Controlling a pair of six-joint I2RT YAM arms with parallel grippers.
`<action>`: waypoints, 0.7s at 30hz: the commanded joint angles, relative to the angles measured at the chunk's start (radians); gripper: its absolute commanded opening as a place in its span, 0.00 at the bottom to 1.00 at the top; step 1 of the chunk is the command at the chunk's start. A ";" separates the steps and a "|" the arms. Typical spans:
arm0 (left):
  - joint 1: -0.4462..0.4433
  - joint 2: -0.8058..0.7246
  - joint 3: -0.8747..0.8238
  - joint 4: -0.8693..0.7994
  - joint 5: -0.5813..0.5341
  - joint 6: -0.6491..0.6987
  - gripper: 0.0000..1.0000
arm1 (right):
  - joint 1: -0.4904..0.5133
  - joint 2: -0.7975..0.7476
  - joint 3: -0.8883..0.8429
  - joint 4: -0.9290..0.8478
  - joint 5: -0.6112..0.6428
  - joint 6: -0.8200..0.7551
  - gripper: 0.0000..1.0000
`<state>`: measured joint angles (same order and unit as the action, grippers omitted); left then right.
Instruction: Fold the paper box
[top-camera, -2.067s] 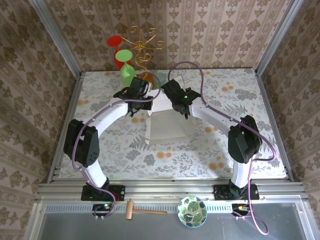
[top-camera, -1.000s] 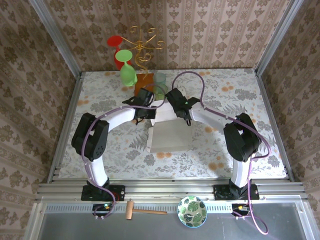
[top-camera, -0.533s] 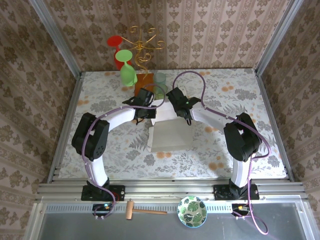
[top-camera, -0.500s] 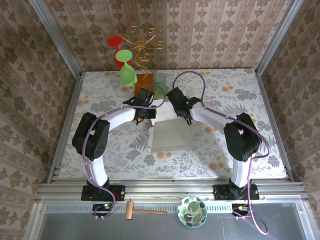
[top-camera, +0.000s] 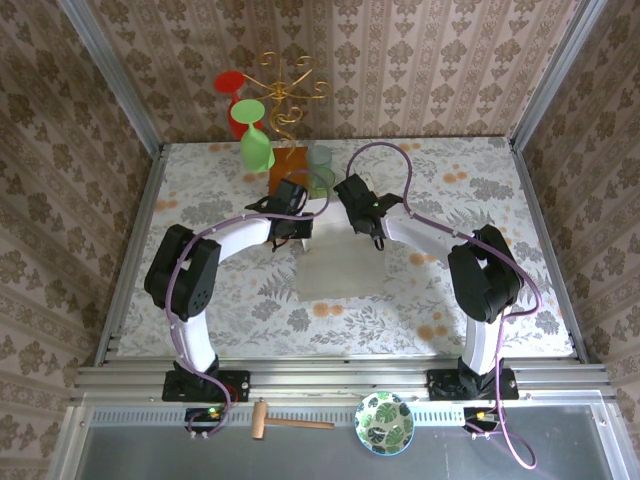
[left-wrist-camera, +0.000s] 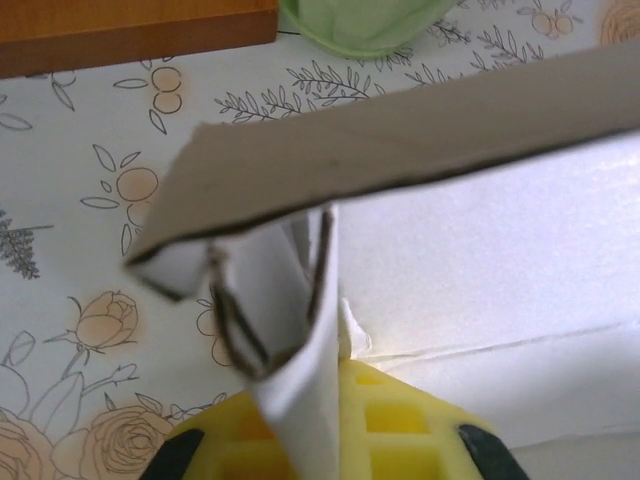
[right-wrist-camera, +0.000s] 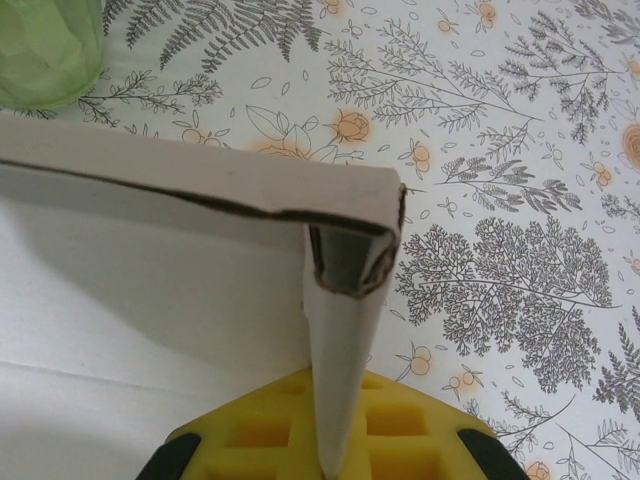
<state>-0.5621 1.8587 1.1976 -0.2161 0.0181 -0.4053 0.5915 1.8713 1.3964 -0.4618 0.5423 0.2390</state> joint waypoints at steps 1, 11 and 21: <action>0.004 0.007 -0.028 -0.061 -0.043 -0.002 0.00 | -0.008 -0.006 0.002 -0.037 0.019 0.012 0.00; -0.030 0.066 0.036 -0.231 -0.256 -0.047 0.00 | -0.005 0.000 0.020 -0.056 0.023 0.034 0.00; -0.057 0.142 0.125 -0.375 -0.389 -0.143 0.00 | -0.003 0.006 0.031 -0.061 0.012 0.040 0.00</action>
<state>-0.6342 1.9202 1.3201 -0.3992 -0.2192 -0.4976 0.5938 1.8713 1.3987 -0.4713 0.5148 0.2630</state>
